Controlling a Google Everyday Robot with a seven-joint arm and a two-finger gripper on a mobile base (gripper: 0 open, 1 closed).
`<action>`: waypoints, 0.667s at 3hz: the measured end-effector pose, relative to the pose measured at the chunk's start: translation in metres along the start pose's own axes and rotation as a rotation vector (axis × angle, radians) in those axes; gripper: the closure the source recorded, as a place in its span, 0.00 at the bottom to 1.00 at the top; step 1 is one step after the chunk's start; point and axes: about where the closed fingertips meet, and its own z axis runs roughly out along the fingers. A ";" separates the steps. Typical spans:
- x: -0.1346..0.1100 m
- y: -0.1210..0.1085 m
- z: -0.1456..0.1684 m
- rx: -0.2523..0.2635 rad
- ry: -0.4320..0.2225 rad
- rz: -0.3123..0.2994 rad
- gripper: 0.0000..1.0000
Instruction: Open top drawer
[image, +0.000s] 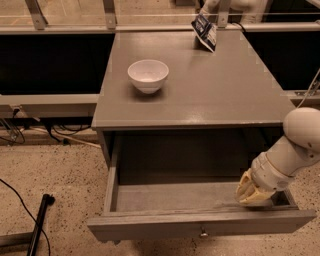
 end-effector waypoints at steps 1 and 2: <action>-0.008 -0.014 -0.017 0.107 -0.021 -0.029 1.00; -0.022 -0.022 -0.039 0.226 -0.057 -0.047 0.82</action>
Offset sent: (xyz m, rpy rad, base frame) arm 0.0384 0.0078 0.0791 0.1345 -0.3614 -0.1095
